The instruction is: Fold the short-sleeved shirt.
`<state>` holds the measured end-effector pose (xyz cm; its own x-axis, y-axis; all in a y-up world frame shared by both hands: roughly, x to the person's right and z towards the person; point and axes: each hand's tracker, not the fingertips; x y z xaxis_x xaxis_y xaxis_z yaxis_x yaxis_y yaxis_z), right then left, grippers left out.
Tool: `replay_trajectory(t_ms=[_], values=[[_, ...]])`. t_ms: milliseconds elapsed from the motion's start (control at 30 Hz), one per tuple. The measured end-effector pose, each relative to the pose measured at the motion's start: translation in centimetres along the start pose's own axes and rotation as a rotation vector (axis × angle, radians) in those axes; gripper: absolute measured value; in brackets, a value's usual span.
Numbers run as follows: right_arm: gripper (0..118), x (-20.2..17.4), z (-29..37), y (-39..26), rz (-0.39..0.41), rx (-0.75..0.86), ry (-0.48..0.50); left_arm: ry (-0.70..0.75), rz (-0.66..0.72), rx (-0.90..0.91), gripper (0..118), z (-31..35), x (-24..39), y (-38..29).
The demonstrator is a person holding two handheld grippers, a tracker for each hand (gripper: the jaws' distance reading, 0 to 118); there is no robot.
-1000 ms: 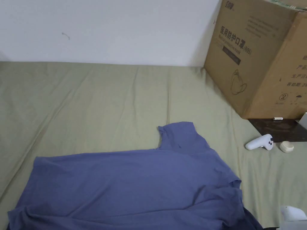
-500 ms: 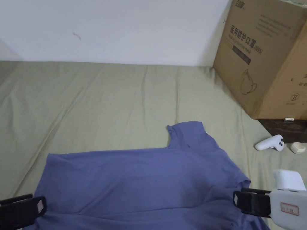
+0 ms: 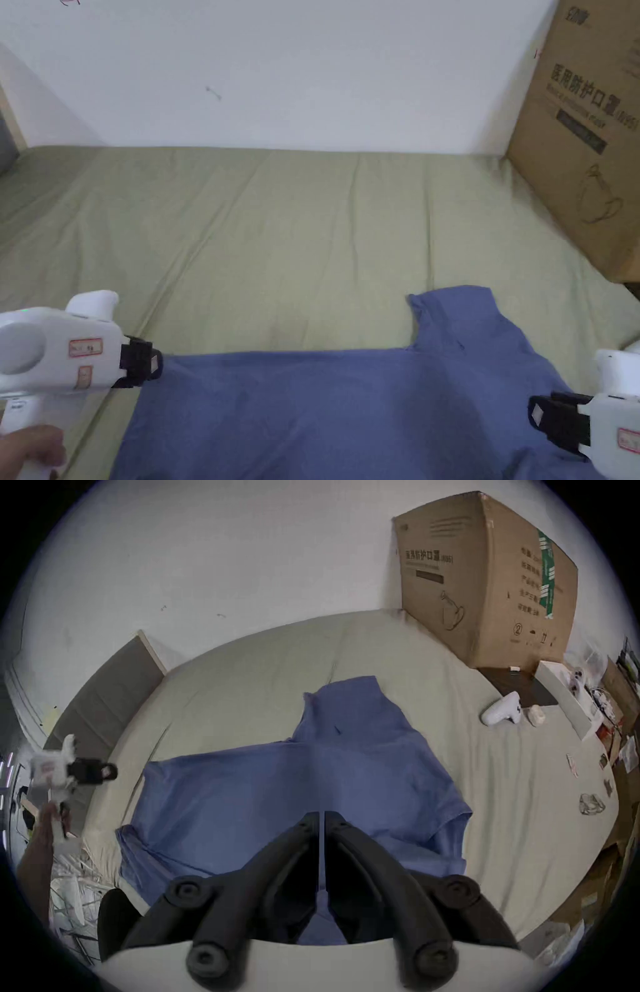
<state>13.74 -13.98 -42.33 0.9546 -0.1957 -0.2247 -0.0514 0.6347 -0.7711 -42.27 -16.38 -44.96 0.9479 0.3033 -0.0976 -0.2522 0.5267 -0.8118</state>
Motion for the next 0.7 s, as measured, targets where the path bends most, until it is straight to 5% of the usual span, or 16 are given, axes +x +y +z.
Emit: replay_trajectory(t_ms=[67,100,167,200,367,500,567,667,700], values=[[3,0.5,-0.6,0.0,-0.002,-0.023,-0.005,0.054,0.004,-0.037,33,-2.7,-1.1,1.4],[3,0.8,-0.9,-0.1,-0.006,-0.034,-0.009,0.051,0.0,-0.047,33,-3.9,-1.4,1.7],[3,0.5,-0.5,-0.4,-0.017,-0.056,-0.018,0.077,0.001,-0.107,105,-6.5,-2.2,2.0],[3,0.8,-0.8,-0.5,-0.023,-0.066,-0.02,0.056,-0.003,-0.065,118,-7.0,-2.4,2.5],[3,2.2,-2.3,-0.6,-0.054,-0.107,-0.028,0.138,-0.035,-0.187,111,-10.3,-3.3,2.3],[3,2.9,-4.3,1.0,-0.046,-0.129,-0.031,0.198,-0.15,-0.158,53,-8.4,-1.4,1.7],[3,3.9,-6.1,2.7,-0.032,-0.128,-0.024,0.166,-0.153,-0.148,3,-7.0,-1.0,1.6],[9,4.9,-9.0,6.4,-0.013,-0.113,-0.014,0.105,-0.125,-0.115,3,-5.4,-0.9,1.9],[31,5.3,-10.2,7.7,-0.009,-0.106,-0.017,0.09,-0.114,-0.095,3,-4.4,-0.7,1.9]])
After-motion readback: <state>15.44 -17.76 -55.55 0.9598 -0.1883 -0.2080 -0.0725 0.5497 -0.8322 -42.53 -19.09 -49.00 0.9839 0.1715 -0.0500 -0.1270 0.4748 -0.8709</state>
